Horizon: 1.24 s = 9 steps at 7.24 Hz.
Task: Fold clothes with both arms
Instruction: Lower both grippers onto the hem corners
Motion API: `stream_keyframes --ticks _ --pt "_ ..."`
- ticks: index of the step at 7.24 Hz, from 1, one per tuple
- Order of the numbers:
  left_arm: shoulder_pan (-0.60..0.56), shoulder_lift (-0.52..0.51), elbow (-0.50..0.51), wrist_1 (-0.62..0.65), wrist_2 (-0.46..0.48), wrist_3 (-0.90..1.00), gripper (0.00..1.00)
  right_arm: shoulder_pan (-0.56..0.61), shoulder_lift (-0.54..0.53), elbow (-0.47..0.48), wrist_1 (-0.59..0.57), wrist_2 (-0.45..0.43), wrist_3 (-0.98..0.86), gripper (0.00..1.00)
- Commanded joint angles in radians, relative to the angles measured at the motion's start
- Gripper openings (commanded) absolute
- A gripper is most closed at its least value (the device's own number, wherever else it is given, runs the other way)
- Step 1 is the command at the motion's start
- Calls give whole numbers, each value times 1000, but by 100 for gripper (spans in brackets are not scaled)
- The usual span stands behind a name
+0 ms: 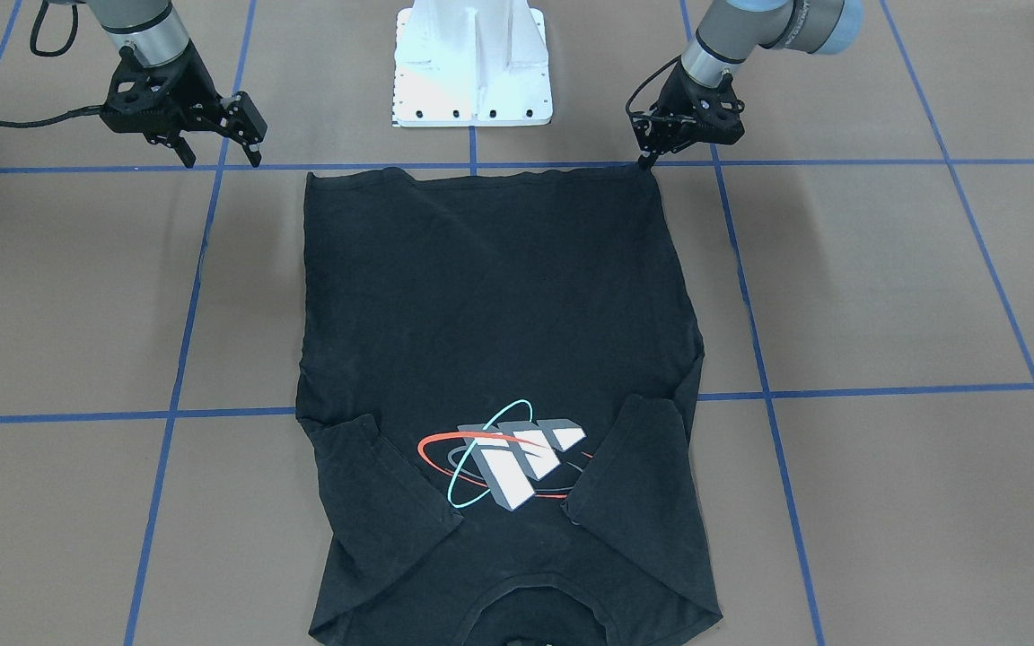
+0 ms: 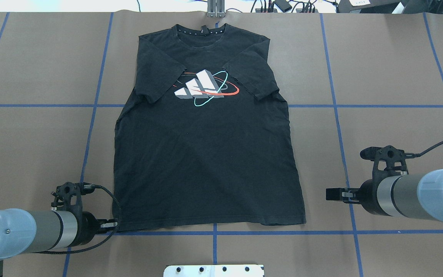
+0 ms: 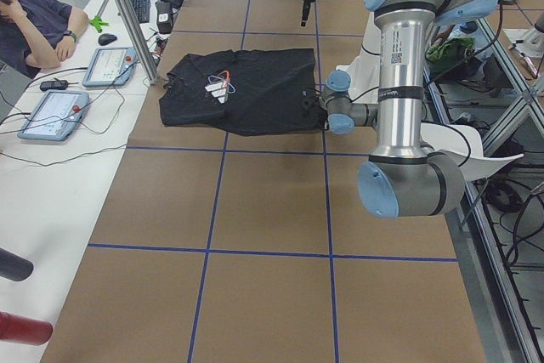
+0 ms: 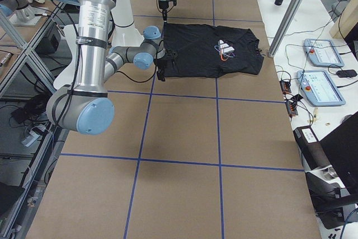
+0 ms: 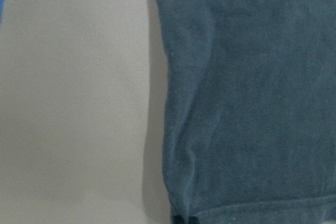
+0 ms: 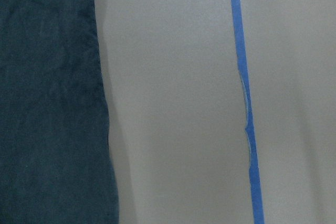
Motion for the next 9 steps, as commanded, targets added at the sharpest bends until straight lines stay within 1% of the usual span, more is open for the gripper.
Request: stream_keyframes --ticks 1,2,3,4,5,6,7,8,9 --pt "0 2 -10 -1 5 -11 0 -60 1 -55 103 -59 67 100" --pt "0 3 -11 -2 11 -11 0 -111 6 -110 176 -135 109 100" --pt "0 3 -13 -2 19 -11 0 -137 10 -109 173 -161 114 99" --pt "0 3 -13 -4 28 -11 0 -150 12 -113 167 -163 114 99" --pt "3 3 -13 -4 42 -10 0 -160 15 -115 141 -178 114 98" --pt "5 3 -14 -4 44 -10 0 -168 48 -115 83 -185 114 97" --pt "5 3 -21 -4 47 -11 0 -182 128 -118 -21 -188 114 96" --pt "5 4 -30 -2 47 -11 0 -203 165 -136 -52 -214 115 92" --pt "5 4 -31 -2 47 -11 0 -228 170 -164 -48 -240 115 87"
